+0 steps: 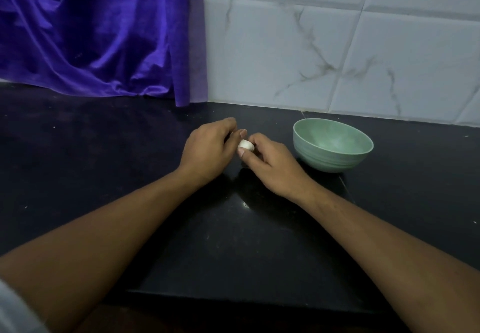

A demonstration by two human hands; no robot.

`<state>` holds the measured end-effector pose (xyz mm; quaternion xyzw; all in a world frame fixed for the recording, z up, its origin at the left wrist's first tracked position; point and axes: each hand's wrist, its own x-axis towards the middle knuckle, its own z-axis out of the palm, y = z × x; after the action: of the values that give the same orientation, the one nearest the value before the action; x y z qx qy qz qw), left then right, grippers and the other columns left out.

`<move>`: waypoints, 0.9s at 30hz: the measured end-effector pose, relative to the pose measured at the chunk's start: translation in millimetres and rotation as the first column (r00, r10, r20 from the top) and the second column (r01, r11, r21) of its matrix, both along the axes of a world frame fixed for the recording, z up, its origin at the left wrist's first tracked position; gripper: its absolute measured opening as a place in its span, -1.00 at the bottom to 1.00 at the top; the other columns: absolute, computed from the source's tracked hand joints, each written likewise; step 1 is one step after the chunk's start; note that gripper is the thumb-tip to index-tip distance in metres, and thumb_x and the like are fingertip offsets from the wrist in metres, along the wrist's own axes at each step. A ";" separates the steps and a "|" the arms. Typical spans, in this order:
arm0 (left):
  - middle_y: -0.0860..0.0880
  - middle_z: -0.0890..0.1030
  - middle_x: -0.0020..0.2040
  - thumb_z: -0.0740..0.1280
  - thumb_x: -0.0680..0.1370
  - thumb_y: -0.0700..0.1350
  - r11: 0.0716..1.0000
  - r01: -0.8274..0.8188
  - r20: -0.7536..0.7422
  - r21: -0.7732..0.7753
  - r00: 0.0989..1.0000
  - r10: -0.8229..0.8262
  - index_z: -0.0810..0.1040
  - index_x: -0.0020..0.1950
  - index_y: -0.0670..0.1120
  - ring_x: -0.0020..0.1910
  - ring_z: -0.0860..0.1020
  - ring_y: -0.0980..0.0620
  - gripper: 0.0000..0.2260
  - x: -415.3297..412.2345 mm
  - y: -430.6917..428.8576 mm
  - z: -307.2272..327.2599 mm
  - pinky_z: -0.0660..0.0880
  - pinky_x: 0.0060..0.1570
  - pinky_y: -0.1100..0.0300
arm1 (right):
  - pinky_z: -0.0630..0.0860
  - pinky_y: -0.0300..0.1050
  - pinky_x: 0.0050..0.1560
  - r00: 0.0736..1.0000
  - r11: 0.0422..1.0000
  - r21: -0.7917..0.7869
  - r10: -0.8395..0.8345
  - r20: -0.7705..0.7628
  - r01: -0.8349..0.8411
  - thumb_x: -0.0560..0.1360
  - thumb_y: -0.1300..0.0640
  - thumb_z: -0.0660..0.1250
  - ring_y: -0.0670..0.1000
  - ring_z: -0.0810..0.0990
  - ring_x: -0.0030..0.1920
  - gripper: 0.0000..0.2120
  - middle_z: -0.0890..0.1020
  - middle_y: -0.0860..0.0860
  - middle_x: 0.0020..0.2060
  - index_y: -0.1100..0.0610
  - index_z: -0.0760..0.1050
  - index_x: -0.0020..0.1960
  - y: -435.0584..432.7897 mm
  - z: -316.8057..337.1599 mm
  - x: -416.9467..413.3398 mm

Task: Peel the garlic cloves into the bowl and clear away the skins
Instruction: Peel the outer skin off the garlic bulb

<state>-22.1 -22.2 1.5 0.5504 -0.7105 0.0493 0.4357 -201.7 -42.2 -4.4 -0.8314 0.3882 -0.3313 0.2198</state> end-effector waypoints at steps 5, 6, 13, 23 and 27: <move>-0.02 0.57 -0.35 0.29 0.70 0.03 0.984 0.146 -0.341 0.099 0.934 -0.104 0.51 -0.19 -0.16 -0.37 0.53 0.03 -0.65 1.0 -6.8 0.7 0.48 -0.32 0.11 | 0.44 -0.25 -0.36 0.950 0.952 0.259 0.081 0.301 -0.163 0.71 0.02 0.24 0.02 0.62 -0.31 -0.78 0.70 0.08 -0.11 0.15 0.55 0.16 2.9 7.1 6.8; -0.02 0.58 -0.35 0.30 0.70 0.03 0.966 0.225 -0.456 0.129 0.879 -0.144 0.51 -0.19 -0.16 -0.38 0.52 0.06 -0.65 1.7 -7.3 1.1 0.47 -0.32 0.17 | 0.41 -0.24 -0.40 0.934 0.931 0.303 0.091 0.344 -0.203 0.72 0.04 0.22 0.04 0.63 -0.30 -0.78 0.70 0.06 -0.11 0.15 0.55 0.18 2.6 7.8 7.9; -0.07 0.53 -0.36 0.30 0.70 0.00 0.909 0.375 -0.670 0.184 0.725 -0.163 0.57 -0.15 -0.19 -0.41 0.45 0.12 -0.66 2.6 -0.6 8.0 0.43 -0.37 0.31 | 0.54 -0.16 -0.37 0.870 0.858 0.394 0.115 0.479 -0.330 0.66 0.12 0.35 0.05 0.67 -0.24 -0.81 0.69 0.12 -0.01 0.14 0.56 0.24 -4.8 9.4 5.2; -0.03 0.52 -0.39 0.31 0.70 0.00 0.898 0.392 -0.579 0.202 0.787 -0.213 0.55 -0.19 -0.23 -0.41 0.42 0.08 -0.63 3.4 2.1 9.9 0.39 -0.37 0.27 | 0.56 -0.18 -0.37 0.881 0.866 0.350 0.189 0.434 -0.358 0.64 0.26 0.36 0.10 0.68 -0.19 -0.77 0.69 0.23 0.02 0.26 0.56 0.29 -9.9 6.6 5.4; -0.08 0.51 -0.35 0.30 0.70 0.02 0.895 0.394 -0.573 0.210 0.791 -0.214 0.54 -0.21 -0.17 -0.36 0.40 -0.02 -0.64 3.4 1.7 9.0 0.37 -0.34 0.20 | 0.58 -0.20 -0.34 0.878 0.828 0.384 0.241 0.415 -0.409 0.67 0.26 0.30 0.14 0.71 -0.06 -0.76 0.69 0.24 0.05 0.31 0.53 0.30 -11.9 11.2 1.7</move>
<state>-18.7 -20.5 10.5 0.4815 -0.6387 -0.2932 0.5237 -200.0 -54.2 6.9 -0.7374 0.2606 -0.3283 0.5296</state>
